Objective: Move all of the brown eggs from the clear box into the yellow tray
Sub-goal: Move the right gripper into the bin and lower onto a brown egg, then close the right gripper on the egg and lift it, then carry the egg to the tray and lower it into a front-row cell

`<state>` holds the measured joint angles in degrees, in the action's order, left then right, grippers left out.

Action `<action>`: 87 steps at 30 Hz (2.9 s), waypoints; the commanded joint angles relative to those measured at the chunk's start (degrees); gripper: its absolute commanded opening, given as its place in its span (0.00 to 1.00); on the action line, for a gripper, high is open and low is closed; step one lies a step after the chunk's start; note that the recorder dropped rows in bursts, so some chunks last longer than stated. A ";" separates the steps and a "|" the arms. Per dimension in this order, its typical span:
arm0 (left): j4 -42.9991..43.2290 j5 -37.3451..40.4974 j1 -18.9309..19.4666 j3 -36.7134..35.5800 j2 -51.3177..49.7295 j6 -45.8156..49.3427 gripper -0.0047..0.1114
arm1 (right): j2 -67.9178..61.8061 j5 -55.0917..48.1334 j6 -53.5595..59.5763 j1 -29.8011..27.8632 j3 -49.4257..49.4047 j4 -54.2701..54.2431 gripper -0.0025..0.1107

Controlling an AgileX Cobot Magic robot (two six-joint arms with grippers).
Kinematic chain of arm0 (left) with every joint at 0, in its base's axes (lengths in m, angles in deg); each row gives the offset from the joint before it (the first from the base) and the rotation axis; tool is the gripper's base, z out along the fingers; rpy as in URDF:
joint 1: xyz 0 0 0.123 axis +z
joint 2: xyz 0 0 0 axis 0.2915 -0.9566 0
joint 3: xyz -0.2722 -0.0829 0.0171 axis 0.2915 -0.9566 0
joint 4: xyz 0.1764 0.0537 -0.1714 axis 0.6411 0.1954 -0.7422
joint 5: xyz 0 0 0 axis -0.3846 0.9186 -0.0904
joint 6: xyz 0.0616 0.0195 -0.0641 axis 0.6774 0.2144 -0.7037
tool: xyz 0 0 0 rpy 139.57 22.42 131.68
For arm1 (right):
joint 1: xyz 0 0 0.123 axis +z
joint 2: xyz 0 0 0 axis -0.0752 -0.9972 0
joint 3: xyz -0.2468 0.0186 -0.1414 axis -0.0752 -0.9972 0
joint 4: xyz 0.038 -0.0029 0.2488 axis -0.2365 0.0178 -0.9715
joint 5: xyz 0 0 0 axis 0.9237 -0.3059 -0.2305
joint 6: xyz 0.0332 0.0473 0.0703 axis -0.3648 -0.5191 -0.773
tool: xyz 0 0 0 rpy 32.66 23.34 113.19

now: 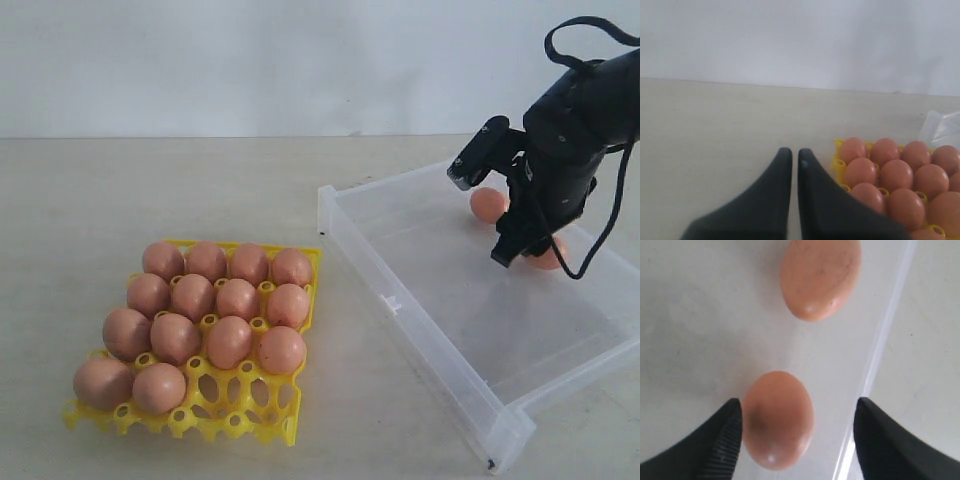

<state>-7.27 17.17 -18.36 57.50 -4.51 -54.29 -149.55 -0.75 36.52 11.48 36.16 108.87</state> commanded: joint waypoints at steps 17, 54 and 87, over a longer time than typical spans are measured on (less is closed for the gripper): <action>-0.03 -0.62 -0.44 -0.23 0.15 -0.48 0.08 | -0.68 0.83 -0.34 -0.37 0.07 -1.97 0.49; -0.03 -0.62 -0.44 -0.23 0.15 -0.48 0.08 | 10.36 16.55 -14.50 -0.02 -4.76 -28.11 0.02; -0.03 -0.62 -0.44 -0.23 0.15 -0.48 0.08 | 58.79 43.60 -16.61 5.48 -21.27 -27.01 0.02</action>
<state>-7.27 17.04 -18.36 57.50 -4.51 -54.29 -91.44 44.67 20.13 15.36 15.02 77.86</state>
